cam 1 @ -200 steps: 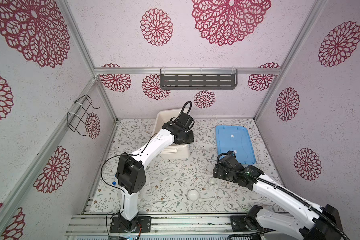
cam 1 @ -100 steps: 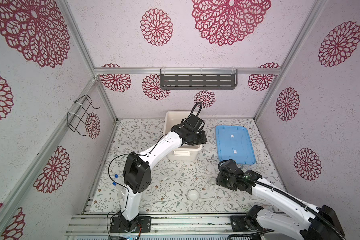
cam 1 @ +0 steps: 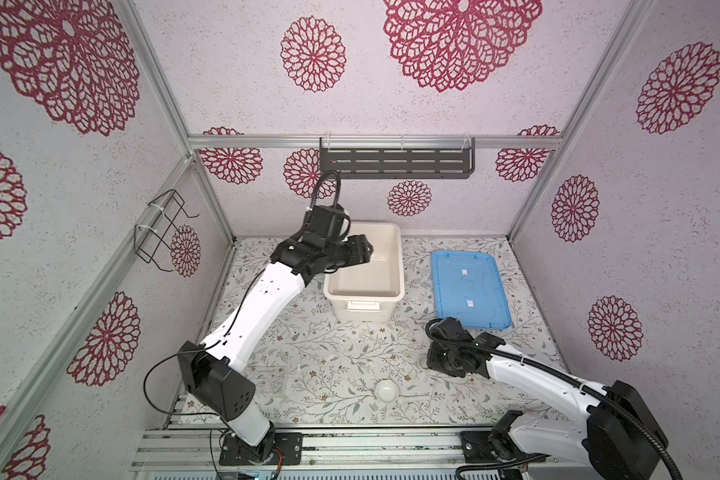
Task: Organize the chemistry lab equipment
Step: 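Drag the white bin inward with the left gripper while the right gripper lowers, then close the right gripper on the small white cup beside the blue lid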
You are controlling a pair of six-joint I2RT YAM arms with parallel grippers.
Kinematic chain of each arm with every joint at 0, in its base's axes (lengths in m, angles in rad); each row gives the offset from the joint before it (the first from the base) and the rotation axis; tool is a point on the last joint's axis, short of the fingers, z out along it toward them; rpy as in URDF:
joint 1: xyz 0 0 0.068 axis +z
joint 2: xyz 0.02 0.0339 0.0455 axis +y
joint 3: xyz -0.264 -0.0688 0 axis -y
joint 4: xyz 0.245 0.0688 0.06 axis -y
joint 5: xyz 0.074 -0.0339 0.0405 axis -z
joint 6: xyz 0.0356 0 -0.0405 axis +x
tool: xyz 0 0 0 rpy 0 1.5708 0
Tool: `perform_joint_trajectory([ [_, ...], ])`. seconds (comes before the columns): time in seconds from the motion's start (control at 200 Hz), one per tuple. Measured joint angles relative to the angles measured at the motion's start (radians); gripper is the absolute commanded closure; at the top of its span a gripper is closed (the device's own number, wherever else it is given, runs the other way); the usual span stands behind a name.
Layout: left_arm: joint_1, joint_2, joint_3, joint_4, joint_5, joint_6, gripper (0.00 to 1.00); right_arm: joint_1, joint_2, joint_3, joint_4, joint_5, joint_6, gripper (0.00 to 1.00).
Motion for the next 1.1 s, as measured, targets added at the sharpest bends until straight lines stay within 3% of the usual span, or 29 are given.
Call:
perform_joint_trajectory([
  [0.095, 0.048, -0.009, -0.040, -0.026, -0.047, 0.026, 0.24, 0.000, 0.033, 0.000, 0.012, -0.008, 0.001, 0.69],
  [0.175, 0.065, -0.002, -0.085, -0.040, -0.065, 0.045, 0.19, 0.000, 0.048, 0.000, 0.025, -0.011, -0.002, 0.78],
  [0.34, 0.076, 0.069, -0.096, -0.087, -0.055, 0.080, 0.21, 0.000, 0.076, 0.000, 0.046, -0.016, -0.004, 0.93],
  [0.485, 0.065, 0.166, -0.051, -0.134, -0.066, 0.129, 0.22, 0.000, 0.081, 0.006, 0.046, -0.019, 0.001, 0.99],
  [0.676, 0.061, 0.182, -0.052, -0.160, -0.074, 0.167, 0.28, 0.000, 0.075, 0.026, 0.023, -0.006, 0.002, 1.00],
  [0.801, 0.061, 0.182, -0.058, -0.158, -0.050, 0.190, 0.42, 0.000, 0.039, 0.075, -0.019, 0.024, 0.002, 1.00],
  [1.101, 0.057, 0.205, -0.060, -0.184, -0.002, 0.248, 0.59, -0.018, -0.016, 0.364, -0.164, 0.145, -0.102, 1.00],
])
